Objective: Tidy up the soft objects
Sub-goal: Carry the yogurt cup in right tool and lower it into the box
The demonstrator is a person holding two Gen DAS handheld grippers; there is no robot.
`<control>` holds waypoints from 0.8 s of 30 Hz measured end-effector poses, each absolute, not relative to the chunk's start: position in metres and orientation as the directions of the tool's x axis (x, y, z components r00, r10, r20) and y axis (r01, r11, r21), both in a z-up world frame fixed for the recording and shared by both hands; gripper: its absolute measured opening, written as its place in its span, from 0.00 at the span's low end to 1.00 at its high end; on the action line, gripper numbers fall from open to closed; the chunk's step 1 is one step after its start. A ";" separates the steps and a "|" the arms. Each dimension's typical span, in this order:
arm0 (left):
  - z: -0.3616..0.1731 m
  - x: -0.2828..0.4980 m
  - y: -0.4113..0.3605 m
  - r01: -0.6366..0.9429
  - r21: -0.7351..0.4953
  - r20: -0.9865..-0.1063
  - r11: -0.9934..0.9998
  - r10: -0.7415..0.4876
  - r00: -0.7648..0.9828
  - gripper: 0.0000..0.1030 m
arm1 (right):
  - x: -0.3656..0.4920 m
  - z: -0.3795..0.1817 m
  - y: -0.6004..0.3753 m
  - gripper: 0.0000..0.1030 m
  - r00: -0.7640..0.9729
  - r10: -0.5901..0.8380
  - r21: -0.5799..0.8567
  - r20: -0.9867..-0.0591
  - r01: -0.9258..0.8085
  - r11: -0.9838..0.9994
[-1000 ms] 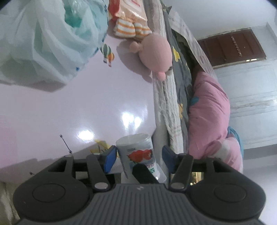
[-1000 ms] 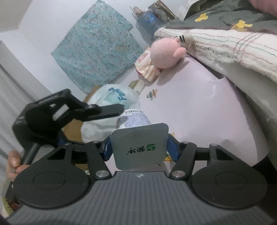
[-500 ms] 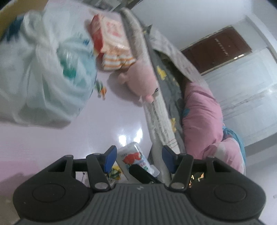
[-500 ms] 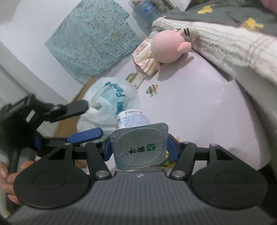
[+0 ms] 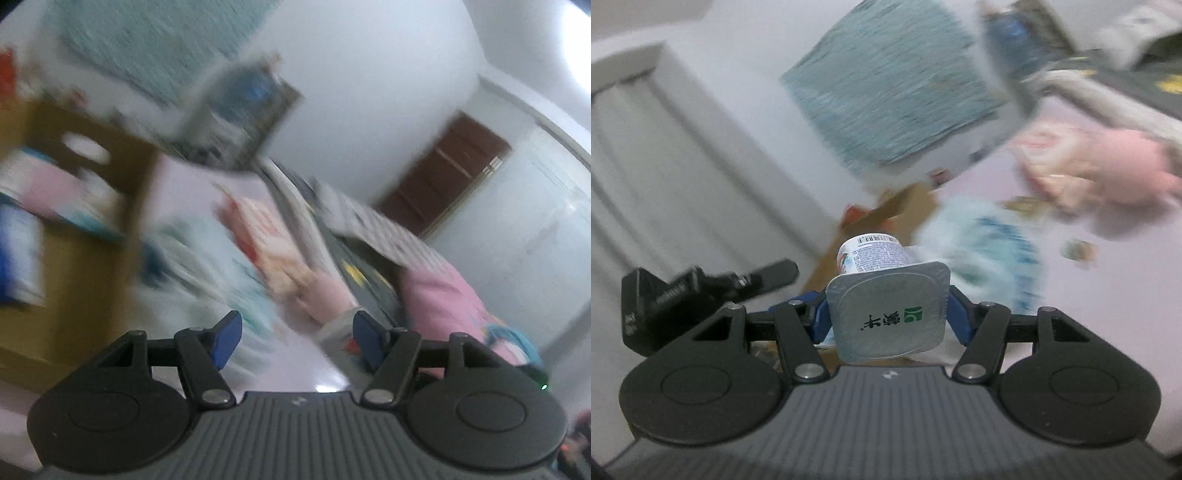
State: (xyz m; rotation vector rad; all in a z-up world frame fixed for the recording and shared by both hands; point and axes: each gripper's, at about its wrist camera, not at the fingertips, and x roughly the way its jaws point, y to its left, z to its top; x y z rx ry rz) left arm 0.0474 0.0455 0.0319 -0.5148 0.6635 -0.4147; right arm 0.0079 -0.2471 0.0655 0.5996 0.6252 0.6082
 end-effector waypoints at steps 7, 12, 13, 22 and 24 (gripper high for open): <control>0.030 0.016 0.150 -0.039 -0.556 -0.466 0.831 -0.273 0.842 0.65 | 0.093 0.098 -0.120 0.59 0.410 0.801 0.662 -0.436 -0.456 0.594; 0.014 0.006 0.198 -0.149 -0.591 -0.480 0.793 -0.198 0.855 0.65 | 0.146 0.097 -0.036 0.59 0.258 0.795 0.665 -0.549 -0.442 0.602; 0.011 0.004 0.207 -0.157 -0.600 -0.481 0.785 -0.196 0.855 0.65 | 0.156 0.094 -0.022 0.59 0.232 0.786 0.665 -0.574 -0.429 0.612; -0.002 0.001 0.246 -0.188 -0.624 -0.470 0.759 -0.171 0.866 0.65 | 0.222 0.053 0.051 0.58 0.153 0.541 0.463 -0.827 -0.361 0.809; -0.007 0.001 0.252 -0.193 -0.632 -0.472 0.750 -0.175 0.864 0.65 | 0.234 0.047 0.060 0.58 0.158 0.477 0.397 -0.865 -0.365 0.842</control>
